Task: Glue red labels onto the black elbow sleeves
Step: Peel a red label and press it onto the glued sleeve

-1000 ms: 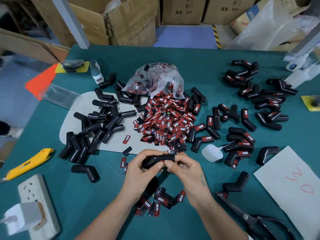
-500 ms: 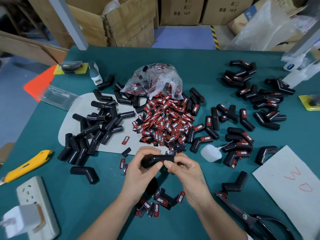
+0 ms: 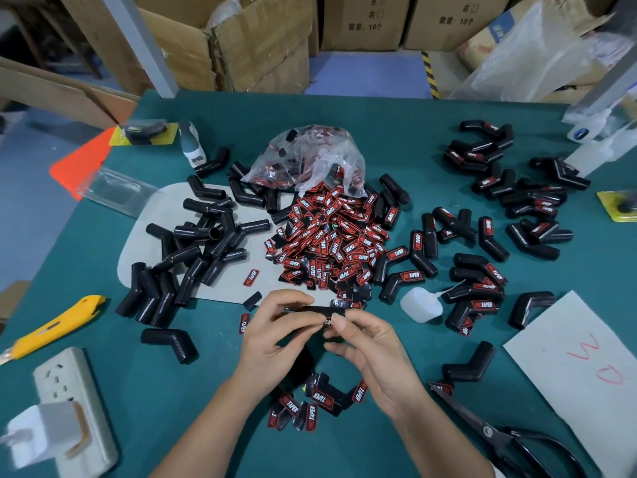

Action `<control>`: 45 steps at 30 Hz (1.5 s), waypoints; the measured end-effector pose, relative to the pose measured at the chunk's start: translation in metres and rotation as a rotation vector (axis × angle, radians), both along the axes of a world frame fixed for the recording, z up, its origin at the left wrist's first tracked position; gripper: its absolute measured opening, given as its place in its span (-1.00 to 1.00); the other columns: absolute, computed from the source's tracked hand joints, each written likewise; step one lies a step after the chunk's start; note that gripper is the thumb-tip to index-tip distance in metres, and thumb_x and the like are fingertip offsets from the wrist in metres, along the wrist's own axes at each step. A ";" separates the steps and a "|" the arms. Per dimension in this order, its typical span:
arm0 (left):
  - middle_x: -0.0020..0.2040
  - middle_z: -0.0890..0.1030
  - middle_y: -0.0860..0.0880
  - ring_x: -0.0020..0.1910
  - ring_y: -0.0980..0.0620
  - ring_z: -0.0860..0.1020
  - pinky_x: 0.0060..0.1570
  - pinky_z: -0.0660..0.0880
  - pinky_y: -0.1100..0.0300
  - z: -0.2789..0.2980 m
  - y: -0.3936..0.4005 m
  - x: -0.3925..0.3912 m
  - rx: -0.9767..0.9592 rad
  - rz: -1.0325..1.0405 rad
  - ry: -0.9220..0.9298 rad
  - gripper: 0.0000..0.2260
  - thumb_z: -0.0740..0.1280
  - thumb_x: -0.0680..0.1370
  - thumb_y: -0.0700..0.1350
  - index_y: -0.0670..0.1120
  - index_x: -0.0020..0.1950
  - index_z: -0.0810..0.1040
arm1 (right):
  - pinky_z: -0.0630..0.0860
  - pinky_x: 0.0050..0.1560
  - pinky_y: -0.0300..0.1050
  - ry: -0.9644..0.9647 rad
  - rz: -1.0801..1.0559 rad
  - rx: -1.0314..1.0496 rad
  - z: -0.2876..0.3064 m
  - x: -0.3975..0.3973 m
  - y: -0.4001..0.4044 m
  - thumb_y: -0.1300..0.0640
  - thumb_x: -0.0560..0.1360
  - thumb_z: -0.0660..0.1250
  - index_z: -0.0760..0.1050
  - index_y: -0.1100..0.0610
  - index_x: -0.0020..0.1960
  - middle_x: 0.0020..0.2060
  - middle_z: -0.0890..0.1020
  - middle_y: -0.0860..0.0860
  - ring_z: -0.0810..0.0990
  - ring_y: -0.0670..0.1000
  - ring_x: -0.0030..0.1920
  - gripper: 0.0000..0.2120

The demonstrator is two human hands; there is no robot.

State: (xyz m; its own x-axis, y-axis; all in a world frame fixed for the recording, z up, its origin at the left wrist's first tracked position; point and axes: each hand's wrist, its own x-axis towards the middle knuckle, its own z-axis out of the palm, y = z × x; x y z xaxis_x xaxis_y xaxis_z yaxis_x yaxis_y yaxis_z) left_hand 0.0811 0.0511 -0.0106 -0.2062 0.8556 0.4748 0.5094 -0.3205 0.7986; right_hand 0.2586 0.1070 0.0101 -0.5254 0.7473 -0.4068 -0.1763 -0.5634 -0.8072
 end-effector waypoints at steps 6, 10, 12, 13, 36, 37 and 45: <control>0.17 0.62 0.04 0.13 -0.01 0.65 0.11 0.59 0.12 0.000 0.000 0.000 -0.004 0.000 -0.023 -0.90 0.48 0.58 -0.18 -0.08 0.07 0.75 | 0.63 0.06 -0.10 -0.051 -0.022 0.064 0.001 0.001 -0.001 -0.17 0.47 0.53 0.74 0.10 0.04 -0.07 0.72 0.07 0.68 -0.01 0.01 -0.65; 0.09 0.64 0.03 0.05 -0.05 0.67 -0.13 0.68 0.10 0.003 0.000 0.004 -0.067 0.033 -0.210 -0.92 0.49 0.55 -0.16 -0.08 0.03 0.75 | 0.62 -0.07 -0.16 -0.225 -0.117 0.278 0.001 -0.001 -0.004 -0.14 0.56 0.39 0.64 -0.11 -0.03 -0.13 0.70 -0.01 0.69 -0.03 -0.09 -0.86; 0.07 0.64 0.05 0.02 -0.07 0.67 -0.15 0.70 0.03 0.005 0.001 0.006 -0.097 0.033 -0.280 -0.92 0.48 0.55 -0.14 -0.08 0.02 0.74 | 0.57 -0.14 -0.23 -0.271 -0.183 0.401 0.000 0.000 -0.005 -0.16 0.55 0.39 0.58 -0.18 -0.01 -0.17 0.69 -0.01 0.67 -0.07 -0.16 -0.91; 0.07 0.64 0.05 0.02 -0.07 0.67 -0.14 0.70 -0.02 0.005 0.000 0.006 -0.112 0.032 -0.304 -0.91 0.48 0.55 -0.13 -0.07 0.02 0.74 | 0.56 -0.15 -0.25 -0.267 -0.194 0.442 0.000 0.001 -0.006 -0.15 0.55 0.39 0.58 -0.20 0.01 -0.17 0.68 -0.03 0.66 -0.08 -0.17 -0.92; 0.02 0.63 0.01 -0.02 -0.10 0.67 -0.06 0.67 -0.18 0.003 -0.002 0.008 -0.204 -0.011 -0.361 -0.90 0.47 0.57 -0.09 0.05 0.06 0.74 | 0.60 -0.11 0.19 -0.321 -0.147 0.619 -0.007 -0.001 -0.004 0.02 0.51 0.51 0.74 -0.14 0.02 -0.05 0.69 -0.05 0.64 0.07 -0.06 -0.89; 0.02 0.62 0.01 -0.03 -0.11 0.67 -0.07 0.66 -0.23 0.002 -0.002 0.009 -0.212 -0.011 -0.367 -0.89 0.47 0.57 -0.09 0.04 0.06 0.74 | 0.60 -0.10 0.20 -0.323 -0.147 0.603 -0.007 -0.001 -0.004 0.01 0.51 0.51 0.74 -0.15 0.01 -0.05 0.70 -0.04 0.64 0.07 -0.06 -0.90; 0.01 0.59 0.00 -0.07 -0.17 0.66 -0.10 0.69 -0.03 0.007 -0.004 0.012 -0.285 -0.007 -0.421 -0.88 0.46 0.56 -0.07 0.06 0.07 0.75 | 0.61 0.01 0.37 -0.279 -0.124 0.493 -0.003 0.004 -0.001 0.16 0.53 0.55 0.76 -0.12 0.01 -0.04 0.73 0.01 0.71 0.10 0.00 -0.82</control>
